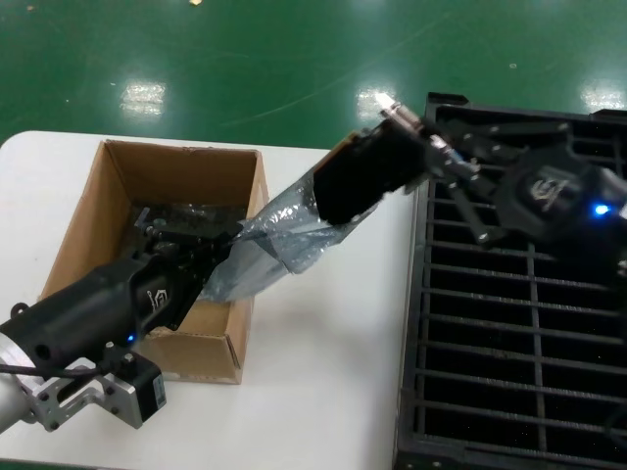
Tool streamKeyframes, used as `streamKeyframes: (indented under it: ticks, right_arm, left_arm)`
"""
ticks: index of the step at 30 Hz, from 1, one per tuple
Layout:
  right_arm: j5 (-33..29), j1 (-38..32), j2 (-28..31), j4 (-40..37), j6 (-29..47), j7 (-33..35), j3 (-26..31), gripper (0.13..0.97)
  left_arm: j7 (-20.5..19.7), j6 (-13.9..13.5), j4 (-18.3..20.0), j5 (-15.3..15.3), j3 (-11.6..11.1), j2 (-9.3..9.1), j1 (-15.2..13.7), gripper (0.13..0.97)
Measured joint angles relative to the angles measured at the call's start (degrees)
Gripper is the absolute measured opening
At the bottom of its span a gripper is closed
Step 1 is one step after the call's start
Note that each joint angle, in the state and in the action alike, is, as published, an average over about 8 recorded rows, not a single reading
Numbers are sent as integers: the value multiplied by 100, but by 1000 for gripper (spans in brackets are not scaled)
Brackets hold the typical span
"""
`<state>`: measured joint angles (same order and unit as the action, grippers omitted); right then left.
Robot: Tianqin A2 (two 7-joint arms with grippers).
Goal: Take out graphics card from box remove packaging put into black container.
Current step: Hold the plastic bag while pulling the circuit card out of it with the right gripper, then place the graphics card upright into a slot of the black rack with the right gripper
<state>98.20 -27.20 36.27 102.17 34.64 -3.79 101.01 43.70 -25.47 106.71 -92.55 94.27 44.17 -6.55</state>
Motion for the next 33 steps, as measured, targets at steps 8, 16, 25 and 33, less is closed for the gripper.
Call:
streamKeyframes:
  ticks: [8, 16, 25, 33]
  right_arm:
    - [-77, 343, 359, 307, -438, -43, -444, 170]
    - [-437, 859, 699, 521, -969, -121, -848, 170]
    - [-1451, 1537, 858, 679, -1281, 180, -811, 170]
    - [-1861, 1900, 1039, 849, -1147, 677, -579, 170]
  left_arm:
    - [0, 0, 0, 0, 0, 0, 0, 140]
    - [0, 0, 0, 0, 0, 0, 0, 140]
    - [0, 0, 0, 0, 0, 0, 0, 140]
    - [0, 0, 0, 0, 0, 0, 0, 140]
